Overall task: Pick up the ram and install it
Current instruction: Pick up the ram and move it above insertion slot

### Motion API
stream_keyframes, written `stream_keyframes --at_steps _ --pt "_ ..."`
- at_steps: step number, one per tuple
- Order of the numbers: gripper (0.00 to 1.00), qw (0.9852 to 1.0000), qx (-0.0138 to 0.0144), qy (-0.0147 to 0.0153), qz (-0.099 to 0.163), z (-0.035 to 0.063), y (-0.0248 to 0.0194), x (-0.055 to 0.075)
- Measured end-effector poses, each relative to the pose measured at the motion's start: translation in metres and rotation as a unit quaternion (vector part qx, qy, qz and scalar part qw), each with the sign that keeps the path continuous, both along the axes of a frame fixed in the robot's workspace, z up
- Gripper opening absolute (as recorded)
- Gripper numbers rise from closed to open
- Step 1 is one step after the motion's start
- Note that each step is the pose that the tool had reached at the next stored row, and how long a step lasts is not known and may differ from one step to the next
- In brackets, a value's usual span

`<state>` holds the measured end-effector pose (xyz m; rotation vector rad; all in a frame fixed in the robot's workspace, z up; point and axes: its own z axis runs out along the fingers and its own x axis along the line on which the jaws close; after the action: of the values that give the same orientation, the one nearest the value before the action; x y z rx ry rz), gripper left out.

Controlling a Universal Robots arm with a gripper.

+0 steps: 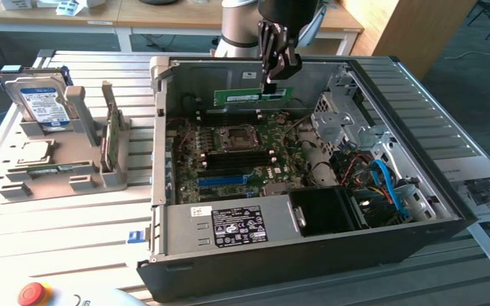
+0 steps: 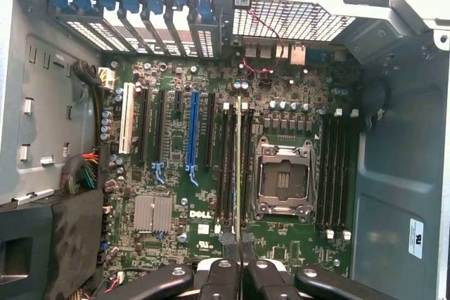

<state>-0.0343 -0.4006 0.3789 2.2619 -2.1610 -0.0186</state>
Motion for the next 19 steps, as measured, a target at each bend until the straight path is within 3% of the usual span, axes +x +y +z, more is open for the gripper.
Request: stream_keyframes --at_steps 6,19 --pt "0.12 1.0 0.0002 0.0038 0.0 0.0 -0.0005 0.001" --pt "0.12 0.9998 0.0003 0.0039 -0.018 -0.0002 -0.0009 0.0011"
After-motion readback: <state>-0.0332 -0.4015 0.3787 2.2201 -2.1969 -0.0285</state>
